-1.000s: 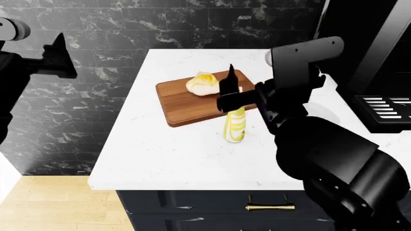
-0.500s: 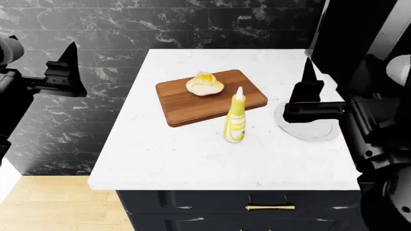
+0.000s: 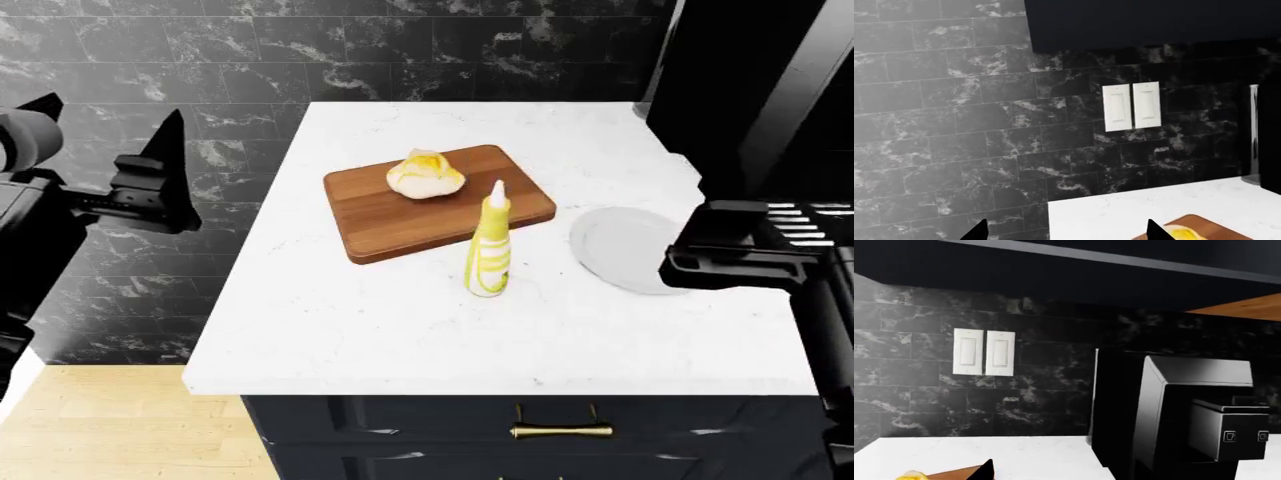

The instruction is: Pick the chicken breast from the plate and place it on the cutting board. Then pick the condiment bottle from the cabinet and place it next to the cutting board.

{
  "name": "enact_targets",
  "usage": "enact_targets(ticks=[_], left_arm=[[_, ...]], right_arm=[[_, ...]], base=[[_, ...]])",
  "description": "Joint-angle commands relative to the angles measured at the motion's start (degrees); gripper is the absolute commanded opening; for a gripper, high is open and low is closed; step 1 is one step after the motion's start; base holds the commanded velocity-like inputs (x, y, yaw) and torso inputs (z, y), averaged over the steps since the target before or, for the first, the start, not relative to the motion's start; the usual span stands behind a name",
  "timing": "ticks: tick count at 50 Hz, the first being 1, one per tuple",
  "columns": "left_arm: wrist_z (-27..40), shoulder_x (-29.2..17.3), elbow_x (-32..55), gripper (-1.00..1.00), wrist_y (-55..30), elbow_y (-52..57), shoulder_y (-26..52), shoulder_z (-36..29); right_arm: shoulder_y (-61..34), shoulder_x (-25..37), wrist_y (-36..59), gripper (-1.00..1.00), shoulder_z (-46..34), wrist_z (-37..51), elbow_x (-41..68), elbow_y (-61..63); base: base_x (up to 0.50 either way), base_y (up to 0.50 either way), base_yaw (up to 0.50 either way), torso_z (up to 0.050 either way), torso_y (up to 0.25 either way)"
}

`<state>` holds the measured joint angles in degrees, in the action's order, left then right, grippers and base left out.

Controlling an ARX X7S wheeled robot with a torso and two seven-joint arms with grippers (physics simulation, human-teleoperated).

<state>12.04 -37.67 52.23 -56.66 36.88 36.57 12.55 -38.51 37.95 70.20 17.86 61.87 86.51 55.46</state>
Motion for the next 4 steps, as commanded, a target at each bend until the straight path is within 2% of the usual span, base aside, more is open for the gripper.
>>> enact_targets(ticks=[1, 4], left_arm=[[0.29, 0.04, 0.16, 1.00, -0.06, 0.71, -0.08, -0.62], [0.31, 0.03, 0.05, 1.00, 0.01, 0.67, 0.03, -0.89]], right_arm=[[2.68, 1.24, -0.92, 1.00, 2.84, -0.25, 0.32, 1.06], [3.29, 1.30, -1.12, 1.00, 3.21, -0.64, -0.01, 1.21]], base=[[0.00, 0.00, 0.00, 0.000, 0.000], [0.00, 0.00, 0.00, 0.000, 0.000]])
